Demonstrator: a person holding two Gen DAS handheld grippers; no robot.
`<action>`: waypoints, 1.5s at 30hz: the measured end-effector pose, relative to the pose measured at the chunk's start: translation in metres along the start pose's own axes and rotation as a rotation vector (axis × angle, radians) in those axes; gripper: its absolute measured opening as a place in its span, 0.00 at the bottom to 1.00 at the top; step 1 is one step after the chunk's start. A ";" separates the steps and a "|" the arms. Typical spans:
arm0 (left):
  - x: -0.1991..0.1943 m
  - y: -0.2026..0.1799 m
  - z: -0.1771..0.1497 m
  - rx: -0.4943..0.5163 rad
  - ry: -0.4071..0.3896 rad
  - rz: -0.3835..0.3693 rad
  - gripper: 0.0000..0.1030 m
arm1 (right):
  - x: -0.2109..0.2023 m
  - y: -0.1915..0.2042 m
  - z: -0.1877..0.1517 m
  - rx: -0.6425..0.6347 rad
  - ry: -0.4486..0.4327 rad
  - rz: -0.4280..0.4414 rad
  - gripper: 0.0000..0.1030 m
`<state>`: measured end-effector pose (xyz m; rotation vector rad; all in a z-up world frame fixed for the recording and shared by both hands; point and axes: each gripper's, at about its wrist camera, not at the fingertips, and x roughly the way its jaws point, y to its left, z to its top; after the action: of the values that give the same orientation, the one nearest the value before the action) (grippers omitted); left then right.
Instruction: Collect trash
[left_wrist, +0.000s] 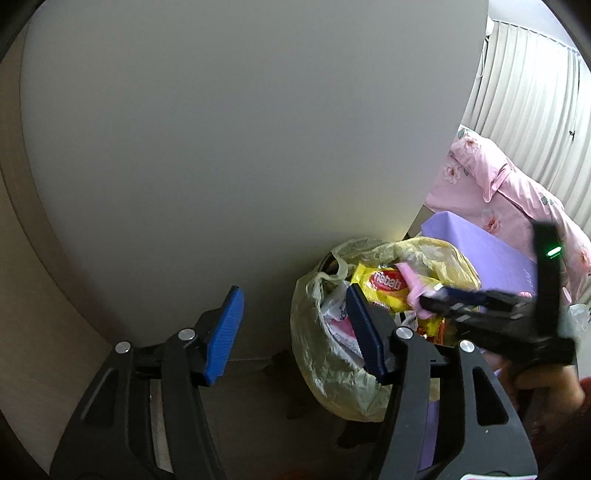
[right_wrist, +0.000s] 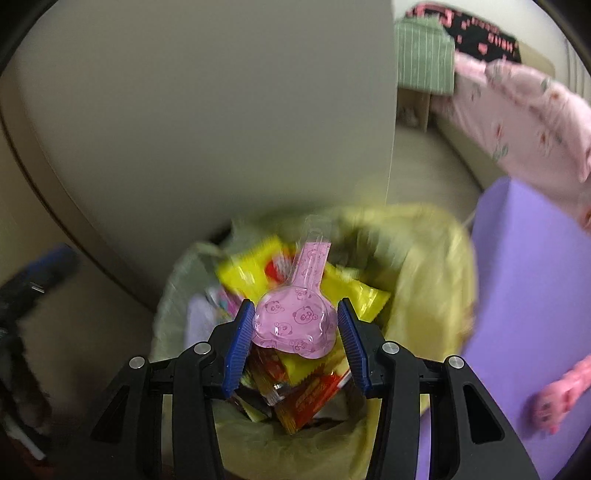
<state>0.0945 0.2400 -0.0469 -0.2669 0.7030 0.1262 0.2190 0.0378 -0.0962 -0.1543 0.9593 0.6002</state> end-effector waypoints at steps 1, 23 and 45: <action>0.001 0.000 -0.002 0.000 0.002 -0.003 0.53 | 0.008 0.002 -0.005 -0.005 0.025 -0.011 0.43; -0.047 -0.035 -0.006 0.017 -0.053 -0.066 0.76 | -0.079 0.035 -0.040 -0.105 -0.113 -0.036 0.51; -0.117 -0.179 -0.081 0.364 -0.094 -0.064 0.77 | -0.256 -0.031 -0.175 0.172 -0.361 -0.222 0.51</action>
<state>-0.0074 0.0428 0.0062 0.0649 0.6106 -0.0505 0.0000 -0.1598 0.0047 0.0034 0.6284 0.3234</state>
